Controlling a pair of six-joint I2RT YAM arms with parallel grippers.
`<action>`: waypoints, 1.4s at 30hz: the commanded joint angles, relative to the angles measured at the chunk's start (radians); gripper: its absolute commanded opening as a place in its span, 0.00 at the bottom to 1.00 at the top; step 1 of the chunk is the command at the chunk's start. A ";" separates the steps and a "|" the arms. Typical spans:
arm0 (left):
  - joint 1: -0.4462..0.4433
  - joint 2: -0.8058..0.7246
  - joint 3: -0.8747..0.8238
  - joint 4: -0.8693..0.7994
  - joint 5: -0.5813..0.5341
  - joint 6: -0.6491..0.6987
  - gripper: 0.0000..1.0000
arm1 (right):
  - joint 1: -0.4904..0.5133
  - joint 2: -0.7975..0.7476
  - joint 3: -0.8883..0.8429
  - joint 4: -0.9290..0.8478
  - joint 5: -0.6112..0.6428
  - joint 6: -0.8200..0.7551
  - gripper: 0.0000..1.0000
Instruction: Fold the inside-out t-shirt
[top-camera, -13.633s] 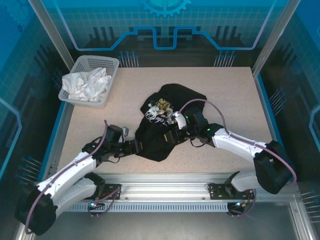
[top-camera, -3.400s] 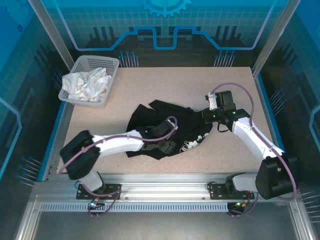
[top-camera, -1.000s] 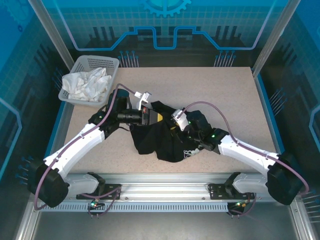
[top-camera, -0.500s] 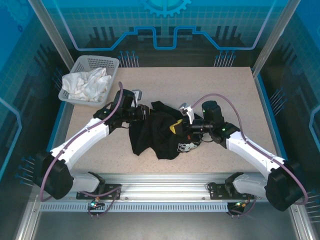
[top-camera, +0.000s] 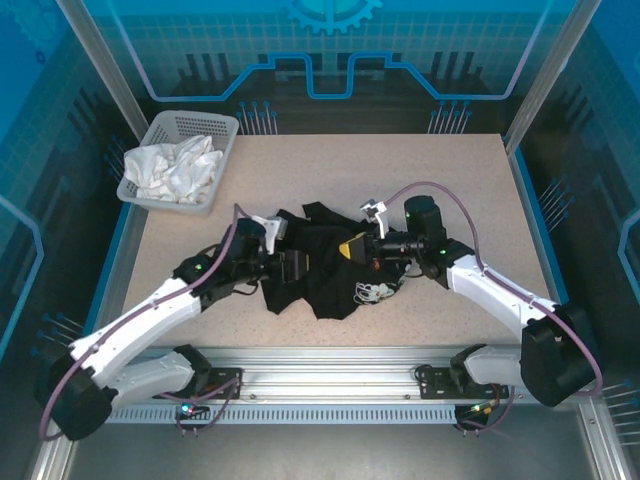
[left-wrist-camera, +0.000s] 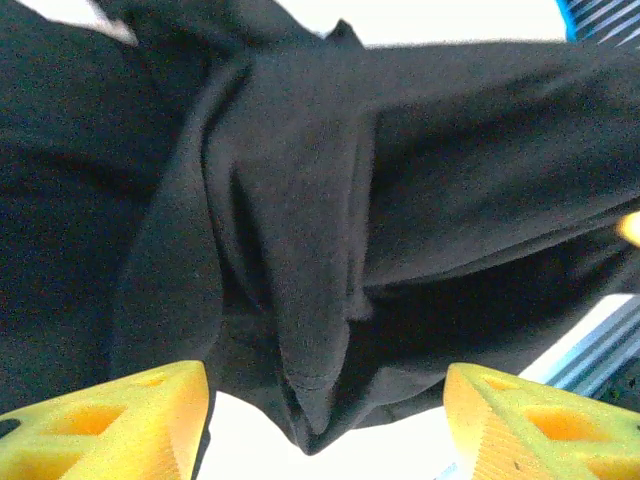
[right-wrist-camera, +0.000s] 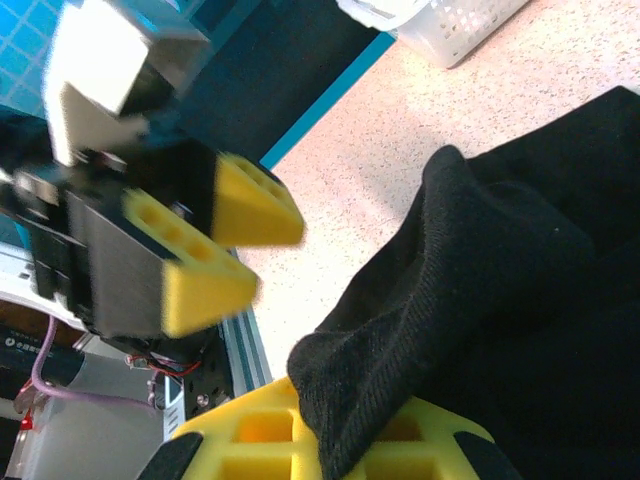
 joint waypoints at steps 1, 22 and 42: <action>-0.011 0.092 -0.014 0.130 0.099 -0.040 0.65 | -0.015 -0.014 0.031 0.027 -0.024 0.010 0.00; 0.055 -0.076 -0.196 0.729 0.560 0.014 0.00 | -0.101 -0.191 -0.020 -0.177 0.017 -0.180 0.01; 0.101 -0.164 -0.096 0.559 0.678 0.152 0.00 | 0.072 -0.321 0.081 -0.517 0.547 -0.395 0.38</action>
